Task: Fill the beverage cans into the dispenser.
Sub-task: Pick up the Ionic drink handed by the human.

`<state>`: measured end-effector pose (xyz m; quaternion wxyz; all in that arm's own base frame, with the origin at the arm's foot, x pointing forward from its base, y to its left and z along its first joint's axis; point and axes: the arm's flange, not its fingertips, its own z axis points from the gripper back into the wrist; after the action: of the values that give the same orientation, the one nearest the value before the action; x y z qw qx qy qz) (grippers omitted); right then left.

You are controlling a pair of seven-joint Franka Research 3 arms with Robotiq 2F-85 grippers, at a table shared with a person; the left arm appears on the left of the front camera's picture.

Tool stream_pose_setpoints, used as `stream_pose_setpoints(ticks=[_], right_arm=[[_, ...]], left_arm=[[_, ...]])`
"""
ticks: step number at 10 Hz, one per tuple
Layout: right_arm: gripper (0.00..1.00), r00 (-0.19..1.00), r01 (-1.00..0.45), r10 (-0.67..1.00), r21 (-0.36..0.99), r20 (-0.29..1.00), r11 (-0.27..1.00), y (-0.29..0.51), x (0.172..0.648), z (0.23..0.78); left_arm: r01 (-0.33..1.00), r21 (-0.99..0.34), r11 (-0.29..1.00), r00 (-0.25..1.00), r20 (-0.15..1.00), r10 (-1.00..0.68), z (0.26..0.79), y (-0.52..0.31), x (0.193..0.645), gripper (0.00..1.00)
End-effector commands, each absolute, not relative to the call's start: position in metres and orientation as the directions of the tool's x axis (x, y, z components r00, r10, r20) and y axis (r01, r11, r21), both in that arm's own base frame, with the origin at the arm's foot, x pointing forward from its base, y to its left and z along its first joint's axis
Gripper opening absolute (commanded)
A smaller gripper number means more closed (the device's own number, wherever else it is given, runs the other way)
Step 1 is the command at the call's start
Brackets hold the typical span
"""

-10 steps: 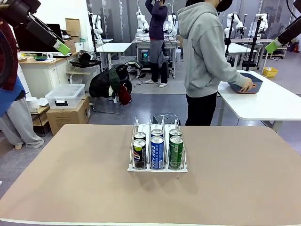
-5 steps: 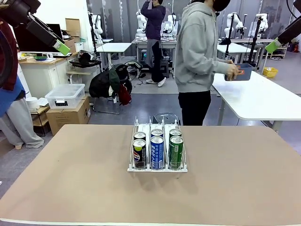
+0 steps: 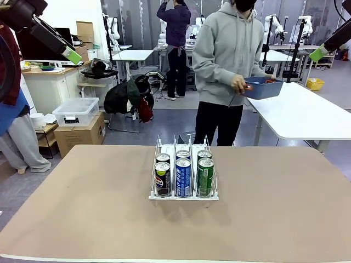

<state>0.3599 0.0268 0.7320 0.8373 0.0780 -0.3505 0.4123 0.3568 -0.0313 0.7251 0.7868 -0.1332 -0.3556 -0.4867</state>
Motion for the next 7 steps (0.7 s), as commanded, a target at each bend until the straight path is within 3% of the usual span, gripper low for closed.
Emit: stream_pose_setpoints(ticks=[1, 7], right_arm=[[1.00, 0.414, -0.746, 0.637, -0.158, 0.650, 0.647, 0.0272, 0.3602, 0.7314], [1.00, 0.414, -0.746, 0.637, -0.158, 0.650, 0.647, 0.0272, 0.3602, 0.7314]], left_arm=[[0.859, 0.137, 0.493, 0.276, 0.687, -0.672, 0.7251, -0.0314, 0.3566, 1.00], [0.859, 0.137, 0.493, 0.276, 0.687, -0.672, 0.7251, -0.0314, 0.3566, 1.00]])
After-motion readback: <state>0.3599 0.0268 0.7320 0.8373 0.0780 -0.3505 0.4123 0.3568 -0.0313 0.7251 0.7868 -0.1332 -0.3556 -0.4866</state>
